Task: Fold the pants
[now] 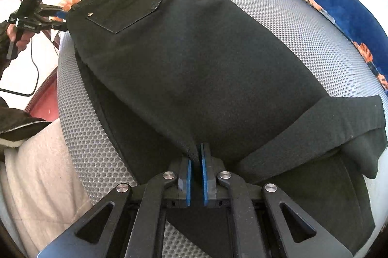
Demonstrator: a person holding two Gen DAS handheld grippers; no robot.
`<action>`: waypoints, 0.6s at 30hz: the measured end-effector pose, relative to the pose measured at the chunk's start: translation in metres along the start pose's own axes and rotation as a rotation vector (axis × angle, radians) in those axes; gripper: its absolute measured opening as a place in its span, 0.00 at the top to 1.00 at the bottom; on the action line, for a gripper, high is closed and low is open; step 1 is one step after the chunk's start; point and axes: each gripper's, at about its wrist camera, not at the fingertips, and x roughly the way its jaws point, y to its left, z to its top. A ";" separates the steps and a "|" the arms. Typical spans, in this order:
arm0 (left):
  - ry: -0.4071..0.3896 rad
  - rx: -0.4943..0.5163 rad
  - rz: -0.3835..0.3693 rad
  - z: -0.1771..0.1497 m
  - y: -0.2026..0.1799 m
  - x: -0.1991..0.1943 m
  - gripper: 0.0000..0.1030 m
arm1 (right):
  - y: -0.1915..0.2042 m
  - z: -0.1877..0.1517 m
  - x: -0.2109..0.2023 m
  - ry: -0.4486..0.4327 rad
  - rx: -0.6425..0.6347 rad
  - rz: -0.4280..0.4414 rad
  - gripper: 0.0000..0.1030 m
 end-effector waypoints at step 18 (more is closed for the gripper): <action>-0.132 -0.738 -0.335 -0.024 0.015 0.018 0.61 | 0.009 -0.002 -0.005 -0.026 -0.016 -0.020 0.91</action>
